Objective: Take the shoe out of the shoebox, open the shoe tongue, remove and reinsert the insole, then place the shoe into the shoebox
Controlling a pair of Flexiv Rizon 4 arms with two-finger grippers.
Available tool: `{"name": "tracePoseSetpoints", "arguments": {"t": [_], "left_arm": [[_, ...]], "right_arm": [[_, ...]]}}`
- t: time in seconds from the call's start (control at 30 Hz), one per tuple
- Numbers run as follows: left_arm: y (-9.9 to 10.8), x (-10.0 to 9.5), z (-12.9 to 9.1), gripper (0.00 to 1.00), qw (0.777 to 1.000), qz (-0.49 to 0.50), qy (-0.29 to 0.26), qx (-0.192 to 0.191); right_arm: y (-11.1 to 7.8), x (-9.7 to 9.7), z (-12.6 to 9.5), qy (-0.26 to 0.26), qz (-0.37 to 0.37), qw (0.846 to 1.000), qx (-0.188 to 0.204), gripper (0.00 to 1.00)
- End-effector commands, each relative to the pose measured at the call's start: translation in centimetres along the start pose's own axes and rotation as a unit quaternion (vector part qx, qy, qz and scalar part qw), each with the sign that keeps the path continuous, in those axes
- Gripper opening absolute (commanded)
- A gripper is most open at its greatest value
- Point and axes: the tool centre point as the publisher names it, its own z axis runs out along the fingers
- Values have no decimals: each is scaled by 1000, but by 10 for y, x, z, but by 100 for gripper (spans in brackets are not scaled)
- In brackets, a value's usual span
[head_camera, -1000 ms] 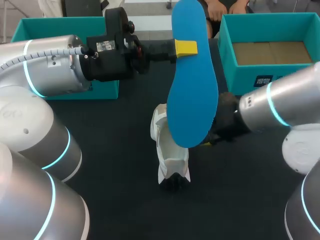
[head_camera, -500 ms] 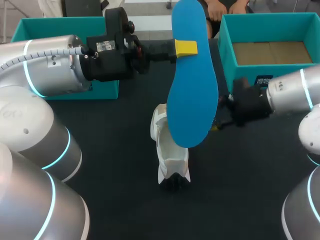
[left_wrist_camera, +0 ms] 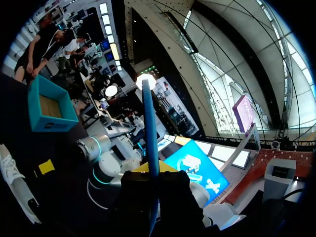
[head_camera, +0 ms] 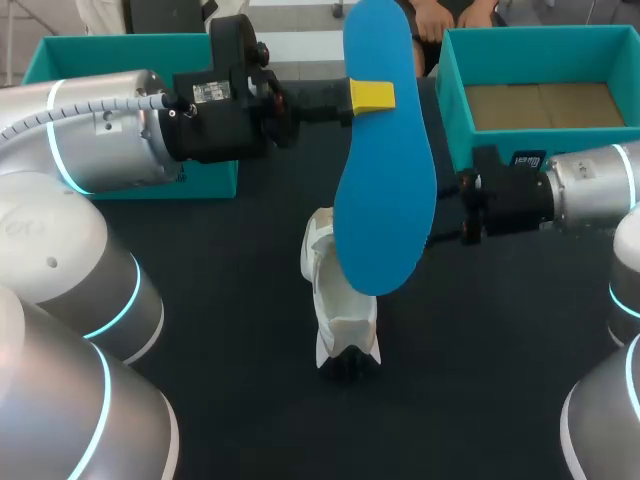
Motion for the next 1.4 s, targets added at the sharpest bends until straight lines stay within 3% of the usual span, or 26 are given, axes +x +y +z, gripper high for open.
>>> {"name": "tracePoseSetpoints", "arguments": {"t": [0.03, 0.27, 1.13, 1.4], "left_arm": [[2, 0, 1, 0, 1000, 0, 0, 2], [2, 0, 1, 0, 1000, 0, 0, 2], [2, 0, 1, 0, 1000, 0, 0, 2], [9, -8, -20, 0, 990, 128, 29, -46]], "right_arm": [[-2, 13, -4, -21, 4, 1000, 0, 100], [-6, 29, -3, 1, 9, 1000, 0, 100], [-6, 29, -3, 1, 9, 1000, 0, 100], [-6, 29, -3, 1, 9, 1000, 0, 100]]}}
